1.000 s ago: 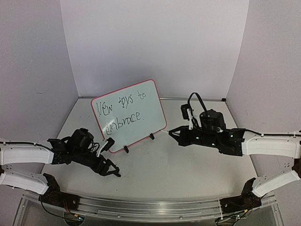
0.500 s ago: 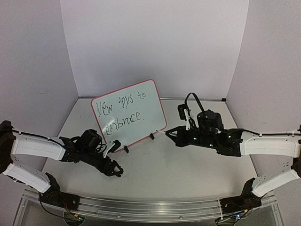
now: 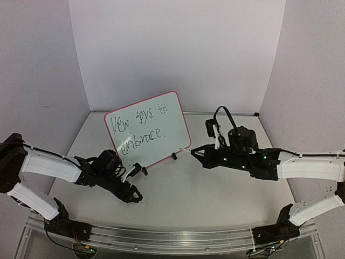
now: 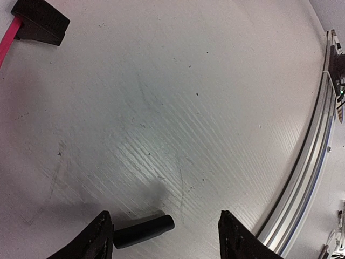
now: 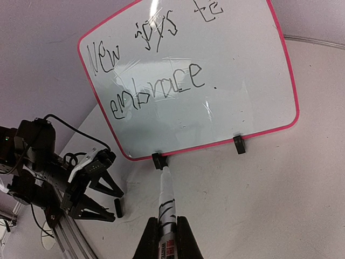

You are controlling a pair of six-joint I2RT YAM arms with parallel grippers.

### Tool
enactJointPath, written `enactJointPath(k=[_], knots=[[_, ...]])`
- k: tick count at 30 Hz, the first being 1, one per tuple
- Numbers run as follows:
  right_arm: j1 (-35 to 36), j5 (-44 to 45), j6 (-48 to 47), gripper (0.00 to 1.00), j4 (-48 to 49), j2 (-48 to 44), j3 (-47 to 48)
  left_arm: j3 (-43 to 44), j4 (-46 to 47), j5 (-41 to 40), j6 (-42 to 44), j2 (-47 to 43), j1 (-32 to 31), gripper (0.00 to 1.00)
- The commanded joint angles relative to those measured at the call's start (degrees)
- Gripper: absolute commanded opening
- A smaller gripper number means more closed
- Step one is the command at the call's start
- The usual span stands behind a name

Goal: Write a sentence on the whiteboard
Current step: Pick up the pen cap from the corner of the board.

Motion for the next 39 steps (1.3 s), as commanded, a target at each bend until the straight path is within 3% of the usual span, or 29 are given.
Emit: enactJointPath(k=[1, 14, 23, 39], knots=[[0.4, 0.7, -0.2, 0.00, 1.5, -1.3, -0.5, 0.8, -0.2, 1.5, 0.7, -0.6, -1.6, 0.61], [0.4, 1.3, -0.2, 0.00, 1.5, -2.7, -1.6, -1.3, -4.4, -6.1, -6.3, -5.3, -5.7, 0.60], [0.4, 1.2, -0.1, 0.00, 1.6, -3.6, -2.4, 2.3, -6.7, -12.9, -4.8, -4.3, -6.2, 0.60], [0.5, 1.8, -0.1, 0.00, 1.6, -5.2, -3.6, 1.3, -9.2, -10.2, -8.7, -3.3, -6.4, 0.58]])
